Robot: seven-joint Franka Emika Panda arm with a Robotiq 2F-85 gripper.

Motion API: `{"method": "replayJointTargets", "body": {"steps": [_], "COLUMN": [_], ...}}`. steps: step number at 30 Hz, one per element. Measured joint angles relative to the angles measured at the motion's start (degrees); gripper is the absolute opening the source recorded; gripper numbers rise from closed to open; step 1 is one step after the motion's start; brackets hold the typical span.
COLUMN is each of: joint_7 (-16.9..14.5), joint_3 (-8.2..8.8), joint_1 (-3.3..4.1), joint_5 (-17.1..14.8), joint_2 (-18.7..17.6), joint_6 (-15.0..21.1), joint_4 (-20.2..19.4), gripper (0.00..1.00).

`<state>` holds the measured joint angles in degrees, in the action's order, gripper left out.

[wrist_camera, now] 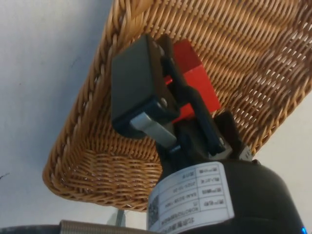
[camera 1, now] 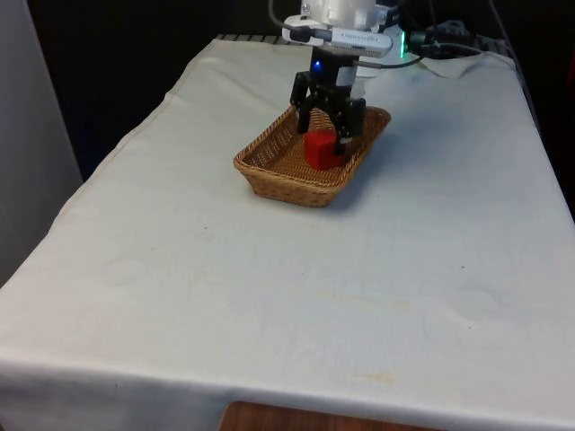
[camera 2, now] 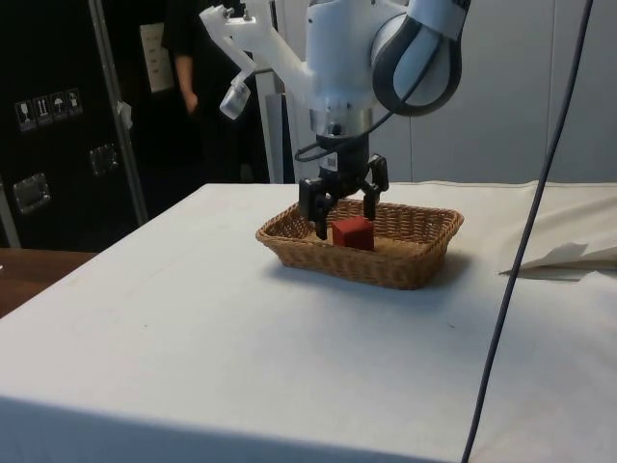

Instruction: Pick up the cube and place it into the basket.

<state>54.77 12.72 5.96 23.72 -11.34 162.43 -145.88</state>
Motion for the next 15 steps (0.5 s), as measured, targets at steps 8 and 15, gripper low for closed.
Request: {"method": "replayJointTargets", "body": {"steps": [8, 15], "joint_7": [-0.29, -1.38], "joint_3": [0.06, 0.00], "joint_1": [-0.34, -0.86], "joint_5": [0.00, 0.00], "joint_2": [0.86, 5.27], "joint_6": [-0.11, -3.84], "joint_4": [0.34, 0.23], "gripper": [1.00, 1.00]}}
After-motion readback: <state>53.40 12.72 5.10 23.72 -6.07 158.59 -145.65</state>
